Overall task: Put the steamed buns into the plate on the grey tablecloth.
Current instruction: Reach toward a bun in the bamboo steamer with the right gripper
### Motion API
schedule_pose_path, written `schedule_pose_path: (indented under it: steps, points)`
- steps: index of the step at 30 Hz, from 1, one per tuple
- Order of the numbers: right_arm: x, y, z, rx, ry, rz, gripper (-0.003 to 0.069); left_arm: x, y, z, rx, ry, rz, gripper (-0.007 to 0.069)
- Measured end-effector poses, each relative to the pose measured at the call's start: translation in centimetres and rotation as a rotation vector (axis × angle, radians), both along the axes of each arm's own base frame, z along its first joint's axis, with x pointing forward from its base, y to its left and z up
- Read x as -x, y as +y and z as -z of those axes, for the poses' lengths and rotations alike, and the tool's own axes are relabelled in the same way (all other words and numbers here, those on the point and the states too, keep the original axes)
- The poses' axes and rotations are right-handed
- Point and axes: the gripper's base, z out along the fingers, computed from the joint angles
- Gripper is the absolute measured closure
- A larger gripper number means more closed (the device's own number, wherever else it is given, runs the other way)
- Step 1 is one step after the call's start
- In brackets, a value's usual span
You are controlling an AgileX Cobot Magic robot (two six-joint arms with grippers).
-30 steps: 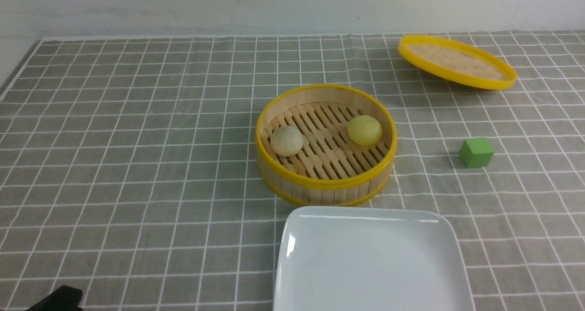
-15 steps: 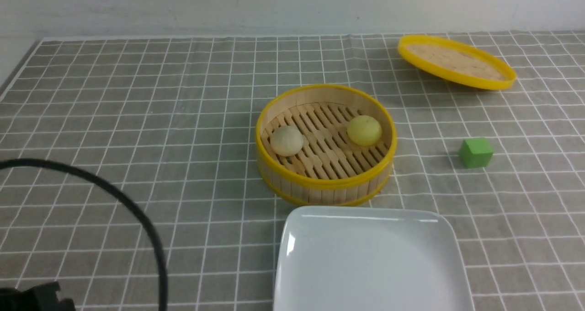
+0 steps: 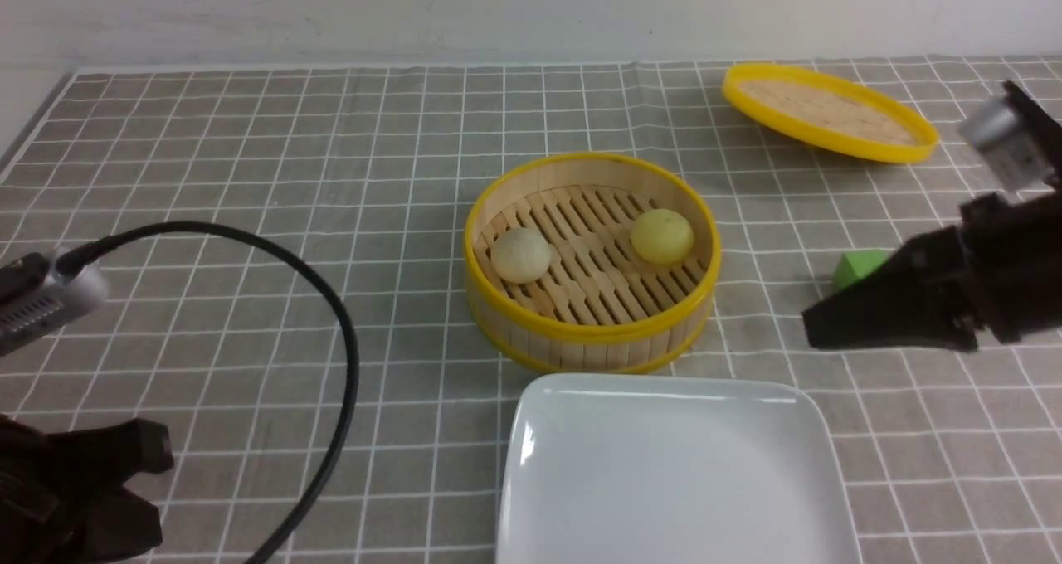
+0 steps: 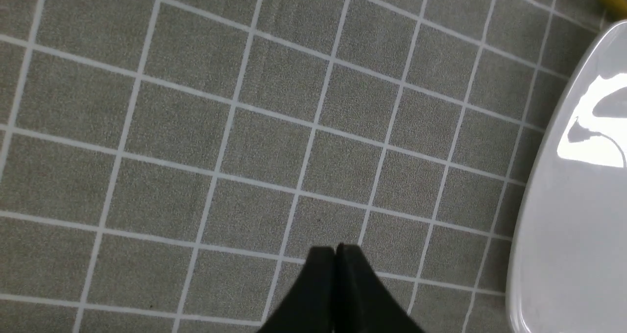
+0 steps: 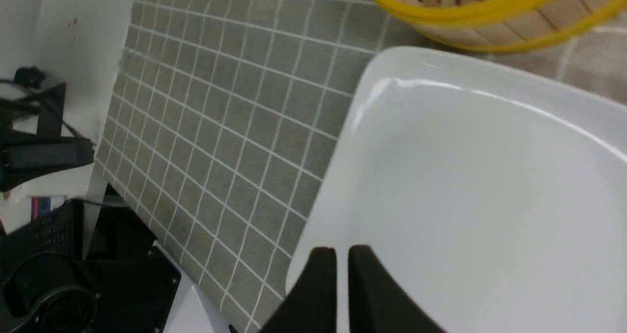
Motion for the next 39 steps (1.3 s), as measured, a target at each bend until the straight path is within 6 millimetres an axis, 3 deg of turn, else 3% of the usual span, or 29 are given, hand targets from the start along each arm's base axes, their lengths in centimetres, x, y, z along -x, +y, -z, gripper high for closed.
schedule_pose_path:
  steps: [6, 7, 11, 14, 15, 17, 21, 25, 31, 33, 36, 39]
  points:
    - [-4.1, 4.0, -1.0, 0.183, -0.056, -0.066, 0.0503, 0.0, 0.0, 0.0, -0.002, -0.003, -0.001, 0.0601]
    - [-5.9, 5.0, -0.4, 0.265, -0.062, -0.05, 0.046, 0.0, 0.0, 0.0, -0.002, -0.003, -0.001, 0.0595]
    - [-9.3, 6.9, 0.8, 0.384, -0.097, -0.013, 0.0372, 0.0, 0.0, 0.0, -0.006, 0.0, 0.001, 0.0588]
    - [-13.0, 8.3, 2.5, 0.49, -0.174, 0.034, 0.0294, 0.0, 0.0, 0.0, -0.006, 0.004, 0.002, 0.0581]
    - [-13.1, 8.4, 2.8, 0.5, -0.171, 0.031, 0.0294, 0.0, 0.0, 0.0, -0.006, 0.004, 0.002, 0.0581]
    - [-15.5, 8.8, 4.4, 0.541, -0.213, 0.074, 0.0267, 0.0, 0.0, 0.0, -0.006, 0.004, 0.002, 0.0575]
    - [-17.7, 9.3, 7.1, 0.575, -0.243, 0.106, 0.0258, 0.0, 0.0, 0.0, -0.006, 0.004, 0.002, 0.057]
    - [-18.5, 9.4, 8.8, 0.594, -0.253, 0.109, 0.0259, 0.0, 0.0, 0.0, -0.006, 0.004, 0.002, 0.0568]
    - [-19.2, 9.6, 10.1, 0.592, -0.266, 0.119, 0.0326, 0.1, 0.0, 0.0, -0.006, 0.006, 0.003, 0.0552]
    - [-19.2, 9.6, 10.1, 0.593, -0.265, 0.119, 0.0399, 0.1, 0.0, 0.1, -0.006, 0.012, 0.005, 0.0549]
    - [-18.9, 9.6, 9.4, 0.593, -0.267, 0.115, 0.0617, 0.1, 0.0, 0.1, -0.005, 0.017, 0.006, 0.054]
    - [-18.1, 9.5, 7.4, 0.58, -0.277, 0.114, 0.0648, 0.2, 0.0, 0.1, -0.005, 0.022, 0.008, 0.0537]
